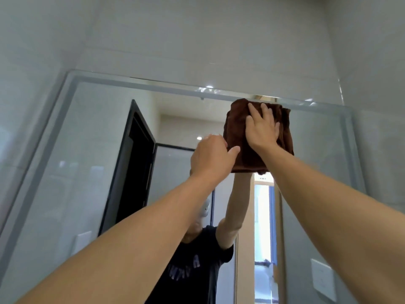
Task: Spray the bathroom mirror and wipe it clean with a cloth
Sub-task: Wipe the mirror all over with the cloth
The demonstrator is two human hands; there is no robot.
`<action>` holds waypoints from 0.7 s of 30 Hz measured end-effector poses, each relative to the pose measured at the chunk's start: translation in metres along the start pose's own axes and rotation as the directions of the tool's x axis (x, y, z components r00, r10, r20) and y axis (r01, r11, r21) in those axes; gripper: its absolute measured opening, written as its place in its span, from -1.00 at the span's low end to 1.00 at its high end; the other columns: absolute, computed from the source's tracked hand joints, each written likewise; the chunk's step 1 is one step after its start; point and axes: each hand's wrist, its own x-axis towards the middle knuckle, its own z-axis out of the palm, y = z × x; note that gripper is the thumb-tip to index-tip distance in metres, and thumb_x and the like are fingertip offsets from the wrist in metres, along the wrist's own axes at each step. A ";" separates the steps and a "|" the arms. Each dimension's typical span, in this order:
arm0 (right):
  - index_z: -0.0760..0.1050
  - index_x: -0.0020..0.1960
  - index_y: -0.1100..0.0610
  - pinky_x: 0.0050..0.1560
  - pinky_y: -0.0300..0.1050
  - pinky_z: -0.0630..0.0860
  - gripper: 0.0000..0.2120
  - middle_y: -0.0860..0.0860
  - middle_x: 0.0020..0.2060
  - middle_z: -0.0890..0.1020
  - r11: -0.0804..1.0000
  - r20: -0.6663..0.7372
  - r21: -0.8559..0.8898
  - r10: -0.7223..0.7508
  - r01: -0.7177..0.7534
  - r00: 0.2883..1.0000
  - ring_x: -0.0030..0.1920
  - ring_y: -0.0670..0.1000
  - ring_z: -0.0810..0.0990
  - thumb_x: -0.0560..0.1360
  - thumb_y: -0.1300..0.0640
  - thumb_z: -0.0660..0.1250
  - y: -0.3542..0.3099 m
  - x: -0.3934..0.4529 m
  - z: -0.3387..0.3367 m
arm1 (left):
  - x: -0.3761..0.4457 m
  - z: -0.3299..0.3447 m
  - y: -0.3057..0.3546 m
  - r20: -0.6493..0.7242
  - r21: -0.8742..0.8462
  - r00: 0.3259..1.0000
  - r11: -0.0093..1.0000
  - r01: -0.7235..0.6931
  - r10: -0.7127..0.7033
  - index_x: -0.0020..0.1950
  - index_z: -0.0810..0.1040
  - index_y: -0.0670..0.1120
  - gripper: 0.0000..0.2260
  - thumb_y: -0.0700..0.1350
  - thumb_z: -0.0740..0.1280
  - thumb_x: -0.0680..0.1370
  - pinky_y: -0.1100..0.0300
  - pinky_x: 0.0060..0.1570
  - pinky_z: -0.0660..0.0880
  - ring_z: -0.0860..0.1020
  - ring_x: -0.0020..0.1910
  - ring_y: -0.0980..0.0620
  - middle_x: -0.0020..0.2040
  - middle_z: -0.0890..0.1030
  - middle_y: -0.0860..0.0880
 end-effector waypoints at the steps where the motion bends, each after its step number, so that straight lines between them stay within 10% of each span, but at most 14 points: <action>1: 0.13 0.59 -0.10 0.56 0.15 -0.21 -0.53 0.01 0.62 0.00 0.999 0.028 0.034 0.017 -0.018 0.999 0.61 0.02 -0.12 0.68 0.01 -0.04 -0.001 0.003 -0.005 | -0.001 0.006 0.005 -0.001 0.004 1.000 1.000 0.020 -0.020 0.13 0.60 -0.08 -0.66 0.15 0.35 0.56 0.14 -0.14 0.39 0.56 0.06 -0.04 0.06 0.58 -0.04; 11: 0.22 0.57 -0.02 0.56 0.18 0.04 -0.41 0.00 0.59 0.13 0.965 0.294 0.254 -0.013 -0.065 0.956 0.59 0.07 0.05 0.54 0.19 0.04 0.004 0.014 -0.041 | 0.019 0.024 0.043 -0.024 -0.234 0.955 0.930 0.283 -0.297 0.19 0.57 -0.13 -0.72 0.02 0.36 0.59 0.11 -0.16 0.38 0.58 0.02 -0.09 0.07 0.63 -0.09; 21: 0.15 0.54 -0.09 0.24 0.10 0.55 -0.25 0.07 0.21 0.49 0.912 0.279 0.403 -0.044 -0.075 0.959 0.17 0.13 0.54 0.45 0.22 0.37 0.002 -0.003 -0.084 | 0.050 -0.045 0.062 -0.112 0.005 0.993 0.999 -0.033 0.033 0.12 0.61 -0.09 -0.85 -0.17 0.30 0.58 0.15 -0.04 0.41 0.54 0.06 -0.10 0.08 0.60 -0.10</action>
